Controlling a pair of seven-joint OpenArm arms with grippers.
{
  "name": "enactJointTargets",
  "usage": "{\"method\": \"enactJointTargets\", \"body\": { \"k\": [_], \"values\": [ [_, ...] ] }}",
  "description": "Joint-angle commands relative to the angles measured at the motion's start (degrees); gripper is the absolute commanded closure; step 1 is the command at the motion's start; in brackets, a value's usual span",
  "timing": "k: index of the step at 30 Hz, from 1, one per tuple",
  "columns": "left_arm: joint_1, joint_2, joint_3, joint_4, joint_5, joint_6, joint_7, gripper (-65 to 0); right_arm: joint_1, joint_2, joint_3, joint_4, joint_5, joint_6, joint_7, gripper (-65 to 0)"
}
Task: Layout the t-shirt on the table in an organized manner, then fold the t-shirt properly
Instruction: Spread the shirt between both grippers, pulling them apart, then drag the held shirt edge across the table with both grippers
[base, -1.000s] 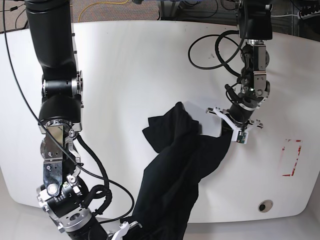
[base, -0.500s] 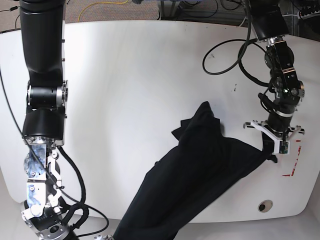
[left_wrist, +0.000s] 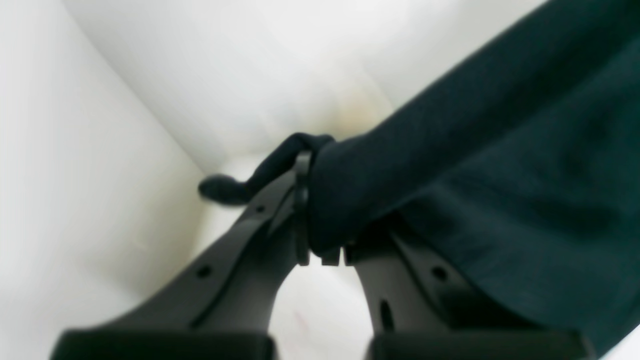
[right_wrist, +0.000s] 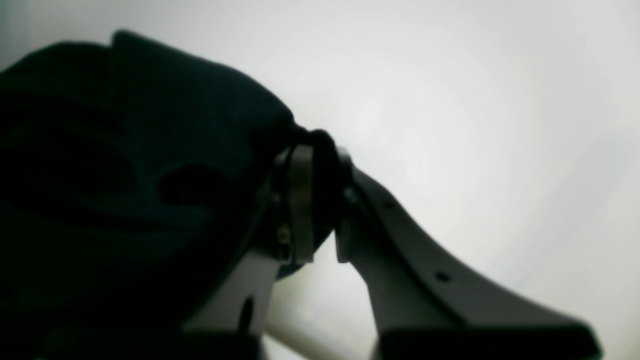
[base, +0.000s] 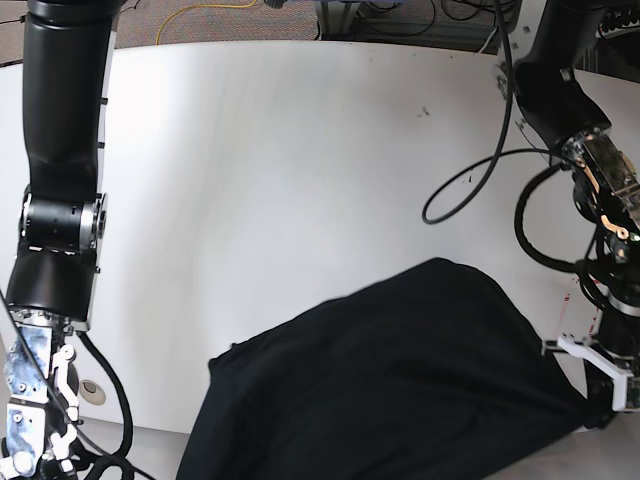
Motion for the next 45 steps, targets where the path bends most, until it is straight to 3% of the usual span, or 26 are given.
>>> {"method": "enactJointTargets", "body": {
  "k": [1, 9, 17, 29, 34, 45],
  "values": [
    [-6.1, -1.2, -0.2, 1.5, -0.3, 0.5, 1.1, 0.0, 4.9, 1.2, 0.6, 0.8, 0.0, -1.1, 2.3, 0.0],
    [-16.9, -3.0, -0.5, 1.6, -0.3, -2.5, 6.6, 0.0, 8.0, 3.7, 0.6, 0.8, 0.1, -1.1, 1.6, 0.0],
    [-17.6, -2.9, -0.2, 1.6, -0.3, -6.0, 9.6, 0.0, 5.6, 6.7, 1.3, 2.4, 0.4, 0.8, -2.8, 0.0],
    [-3.9, 0.0, -0.5, 1.8, -0.3, -9.2, 11.2, 0.0, -22.4, 7.3, 16.2, 20.8, 0.4, 1.3, -9.4, 0.0],
    [3.8, 0.0, -0.5, 3.1, -0.3, -11.2, 11.2, 0.0, -35.0, 4.0, 22.0, 27.5, 0.4, 1.3, -9.6, 0.0],
    [22.8, -0.3, -1.1, 5.5, -0.3, -11.5, 11.0, 0.0, -58.4, -2.8, 31.1, 34.0, 0.4, 1.4, -9.5, 0.0]
  ]
}}
